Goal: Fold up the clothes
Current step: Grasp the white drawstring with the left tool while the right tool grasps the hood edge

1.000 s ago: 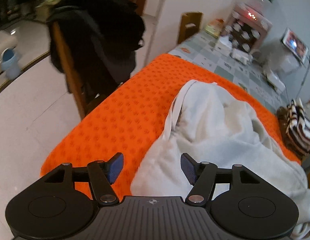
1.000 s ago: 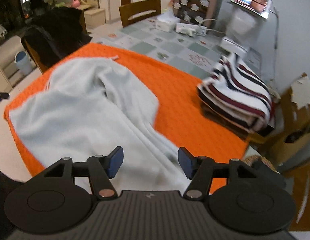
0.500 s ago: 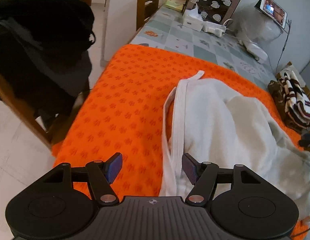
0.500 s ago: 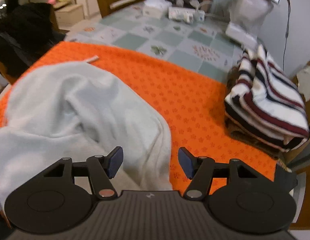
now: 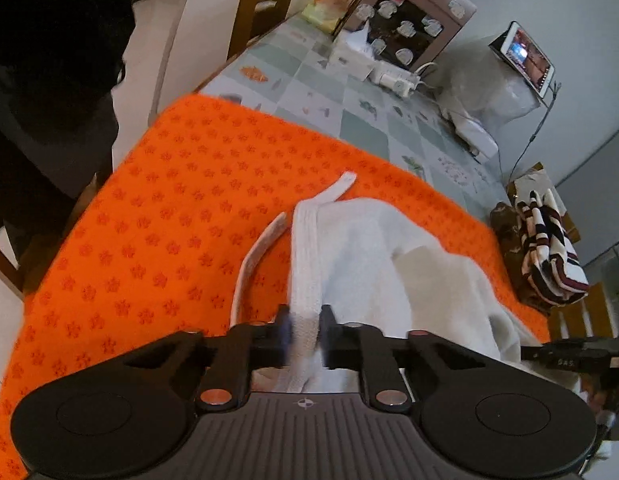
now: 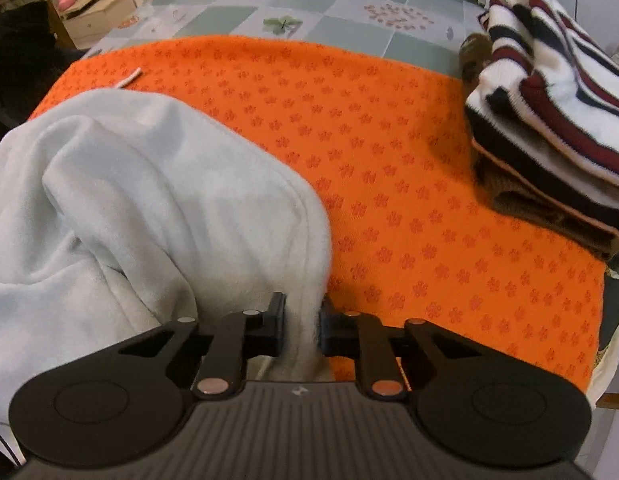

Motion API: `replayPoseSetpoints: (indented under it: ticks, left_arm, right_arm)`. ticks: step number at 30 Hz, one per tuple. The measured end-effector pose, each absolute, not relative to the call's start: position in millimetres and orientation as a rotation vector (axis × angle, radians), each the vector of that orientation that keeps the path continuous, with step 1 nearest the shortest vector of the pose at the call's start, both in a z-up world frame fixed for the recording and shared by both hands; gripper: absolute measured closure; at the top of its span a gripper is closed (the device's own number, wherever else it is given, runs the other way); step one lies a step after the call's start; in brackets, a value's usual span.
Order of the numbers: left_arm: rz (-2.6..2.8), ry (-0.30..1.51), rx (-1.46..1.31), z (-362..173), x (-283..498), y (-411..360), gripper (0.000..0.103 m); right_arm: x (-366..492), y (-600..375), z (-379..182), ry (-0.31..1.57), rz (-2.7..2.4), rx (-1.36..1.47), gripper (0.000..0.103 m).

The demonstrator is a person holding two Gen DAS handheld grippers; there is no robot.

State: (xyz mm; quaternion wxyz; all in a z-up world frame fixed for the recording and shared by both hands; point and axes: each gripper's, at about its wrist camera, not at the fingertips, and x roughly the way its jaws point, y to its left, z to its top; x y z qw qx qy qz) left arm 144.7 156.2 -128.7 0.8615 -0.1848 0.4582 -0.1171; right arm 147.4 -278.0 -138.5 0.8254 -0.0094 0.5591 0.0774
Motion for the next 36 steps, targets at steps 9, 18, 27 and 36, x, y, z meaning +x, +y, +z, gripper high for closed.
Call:
replayPoseSetpoints:
  ticks: [9,18,27,36]
  left_arm:
    - [-0.457,0.919,-0.262,-73.8,90.5,119.0,0.094]
    - [-0.636,1.057,-0.182,-86.7,67.7,76.8,0.093]
    - [-0.542,0.977,-0.21,-67.3,74.2,88.0,0.045]
    - [-0.454,0.994,-0.263,-82.7,132.5,98.4,0.043]
  right_arm:
    - [128.6,-315.6,-76.1,1.054,0.032,-0.072,0.092]
    - [114.8,-381.0,2.4,0.97,-0.149,-0.23,0.092]
    - [106.2,-414.5,-45.0,1.116,-0.16,-0.195,0.09]
    - [98.6,-412.5,-55.6,1.107,-0.159,-0.152,0.09]
